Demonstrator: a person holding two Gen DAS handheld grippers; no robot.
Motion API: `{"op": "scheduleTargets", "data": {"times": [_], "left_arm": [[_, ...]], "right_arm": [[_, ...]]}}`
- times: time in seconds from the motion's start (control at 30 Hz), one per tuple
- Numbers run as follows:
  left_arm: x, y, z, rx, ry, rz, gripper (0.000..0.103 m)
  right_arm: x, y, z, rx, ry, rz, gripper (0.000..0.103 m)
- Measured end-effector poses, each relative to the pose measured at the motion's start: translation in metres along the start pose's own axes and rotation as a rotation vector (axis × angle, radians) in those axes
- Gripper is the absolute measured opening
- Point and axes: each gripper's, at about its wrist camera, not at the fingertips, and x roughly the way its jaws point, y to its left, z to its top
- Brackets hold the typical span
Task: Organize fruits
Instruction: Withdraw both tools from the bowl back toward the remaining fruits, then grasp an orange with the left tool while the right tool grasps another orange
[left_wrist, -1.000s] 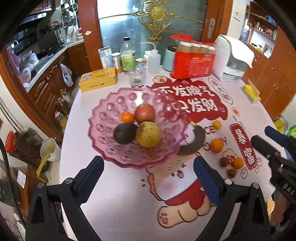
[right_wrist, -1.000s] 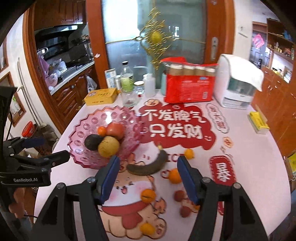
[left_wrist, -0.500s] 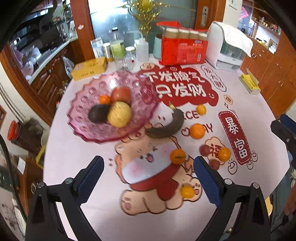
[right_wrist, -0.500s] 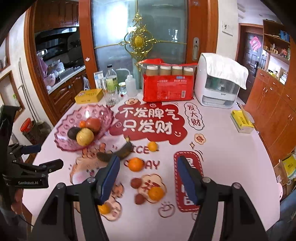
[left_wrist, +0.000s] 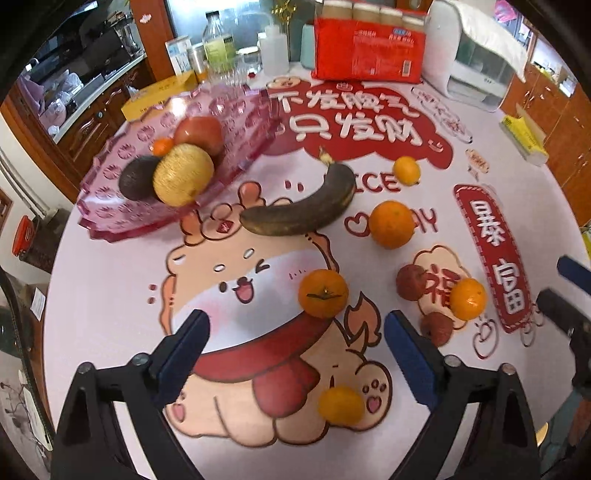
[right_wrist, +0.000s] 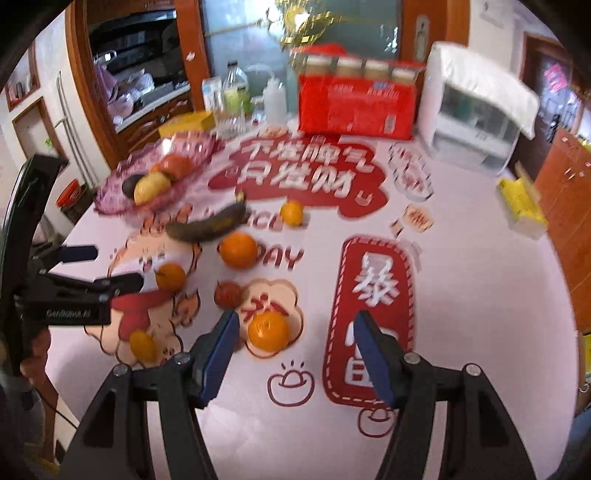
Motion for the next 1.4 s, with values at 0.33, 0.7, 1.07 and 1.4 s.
{"op": "scheduleTargets", "data": {"times": [0.33, 0.7, 1.07, 1.4], "left_arm": [[0.05, -0.001, 0.005, -0.058, 0.086, -0.027, 0.077], [0.068, -0.008, 0.009, -0.054, 0.129, -0.064, 0.054], [0.075, -0.017, 0.015, -0.058, 0.111, -0.078, 0.037], [0.057, -0.018, 0.002, -0.043, 0.094, -0.084, 0.037]], "right_arm": [[0.059, 0.004, -0.013, -0.013, 0.084, 0.095, 0.056], [0.086, 0.009, -0.011, 0.0, 0.133, 0.21, 0.044], [0.088, 0.011, -0.009, 0.006, 0.135, 0.223, 0.039], [0.074, 0.008, -0.009, 0.041, 0.119, 0.214, 0.039]]}}
